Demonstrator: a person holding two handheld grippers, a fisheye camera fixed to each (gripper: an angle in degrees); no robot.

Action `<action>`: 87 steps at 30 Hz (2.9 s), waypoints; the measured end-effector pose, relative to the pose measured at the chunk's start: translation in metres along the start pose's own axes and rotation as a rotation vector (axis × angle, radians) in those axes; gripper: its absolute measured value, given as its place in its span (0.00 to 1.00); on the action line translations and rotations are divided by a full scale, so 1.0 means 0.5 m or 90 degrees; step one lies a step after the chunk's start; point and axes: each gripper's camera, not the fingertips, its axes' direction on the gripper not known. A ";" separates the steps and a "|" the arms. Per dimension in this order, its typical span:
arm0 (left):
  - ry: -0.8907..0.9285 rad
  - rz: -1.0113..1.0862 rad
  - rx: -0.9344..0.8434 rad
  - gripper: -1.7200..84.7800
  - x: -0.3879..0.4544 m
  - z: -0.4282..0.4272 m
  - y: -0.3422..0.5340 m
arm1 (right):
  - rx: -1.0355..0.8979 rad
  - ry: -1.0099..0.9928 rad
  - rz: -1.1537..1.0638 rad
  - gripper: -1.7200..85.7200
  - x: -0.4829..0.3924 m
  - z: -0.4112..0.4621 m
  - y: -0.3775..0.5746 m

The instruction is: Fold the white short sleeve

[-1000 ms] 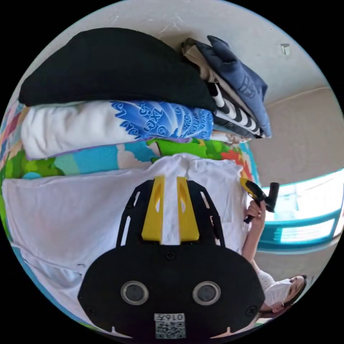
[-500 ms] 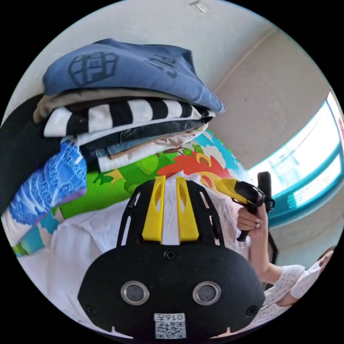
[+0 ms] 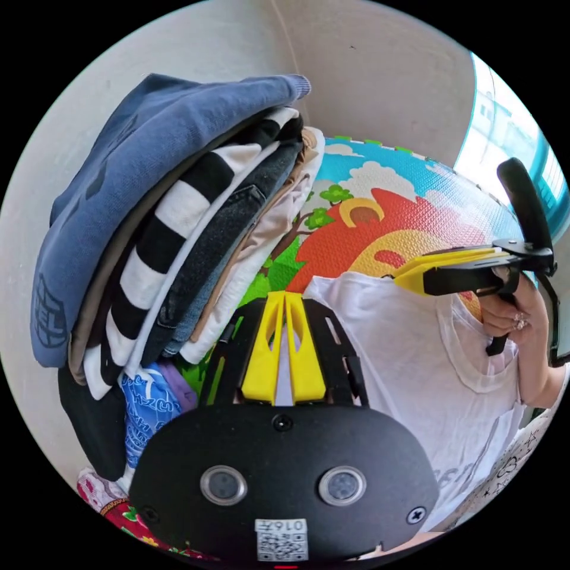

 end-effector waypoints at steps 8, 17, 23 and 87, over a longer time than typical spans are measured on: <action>0.191 0.028 0.047 0.11 0.012 0.008 0.003 | -0.003 -0.013 0.009 0.09 0.035 -0.015 -0.019; 0.140 0.001 0.042 0.03 0.045 0.050 -0.009 | -0.004 -0.014 0.004 0.07 0.062 -0.031 -0.051; 0.134 -0.091 0.057 0.02 -0.005 0.064 -0.008 | -0.008 -0.003 0.035 0.03 0.097 -0.037 -0.080; 0.133 -0.291 0.021 0.09 -0.216 -0.360 0.532 | -0.189 0.208 -0.644 0.10 -0.780 0.249 -0.237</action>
